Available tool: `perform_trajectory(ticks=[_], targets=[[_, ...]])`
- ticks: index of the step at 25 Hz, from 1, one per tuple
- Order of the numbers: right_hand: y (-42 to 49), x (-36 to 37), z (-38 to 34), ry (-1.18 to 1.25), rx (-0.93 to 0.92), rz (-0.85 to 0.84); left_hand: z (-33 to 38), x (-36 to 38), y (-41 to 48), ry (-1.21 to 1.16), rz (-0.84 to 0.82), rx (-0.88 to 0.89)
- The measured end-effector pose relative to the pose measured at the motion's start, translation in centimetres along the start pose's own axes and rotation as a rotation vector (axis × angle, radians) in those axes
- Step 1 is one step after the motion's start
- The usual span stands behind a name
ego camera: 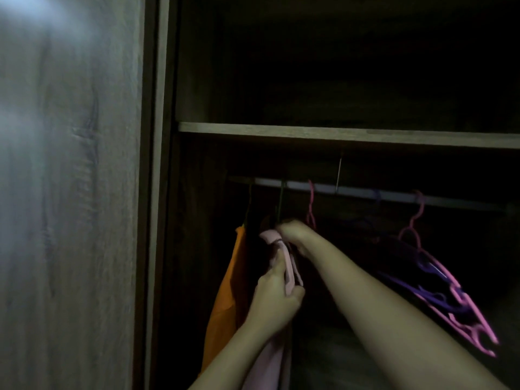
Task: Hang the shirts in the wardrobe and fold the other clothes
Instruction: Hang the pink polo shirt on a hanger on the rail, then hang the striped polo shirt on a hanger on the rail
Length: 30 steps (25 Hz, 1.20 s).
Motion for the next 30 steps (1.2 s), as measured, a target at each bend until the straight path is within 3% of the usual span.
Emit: perform_trajectory(ticks=[2, 6, 9, 12, 16, 19, 26, 30], targets=[[-0.9, -0.3, -0.6, -0.054, -0.056, 0.128, 0.6, -0.6, -0.2, 0.041, 0.0, 0.023], [-4.5, -0.1, -2.8, -0.172, -0.296, 0.636, 2.6, -3.9, -2.7, 0.075, 0.112, 0.091], [-8.5, 3.9, -4.1, -0.161, -0.546, 0.763, 2.0, -8.6, -7.5, 0.06, 0.232, 0.108], [-13.3, 11.6, -4.0, -0.002, -0.613, 0.648, -1.1, -14.4, -13.8, 0.154, 0.316, 0.046], [-17.9, 25.5, -3.1, 0.1, -0.516, 0.244, -6.3, -22.9, -23.4, 0.388, 0.283, -0.123], [-20.2, 35.0, -4.5, 0.051, -0.467, 0.043, -10.6, -30.2, -31.2, 0.61, 0.25, -0.318], [-23.8, 49.2, -9.9, -0.087, -0.502, -0.143, -15.3, -43.0, -44.4, 0.866, 0.291, -0.67], [-24.1, 55.1, -11.8, -0.197, -0.347, -0.234, -16.5, -45.3, -50.2, 0.839, 0.355, -0.828]])
Point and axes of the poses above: each hand's wrist, its own y-axis towards the middle knuckle, its own x-axis out of the palm, z = x × y, the point moved 2 cm from there along y, towards the middle knuckle, and after that the axes turned 15 degrees about -y, right-handed, at the moved point
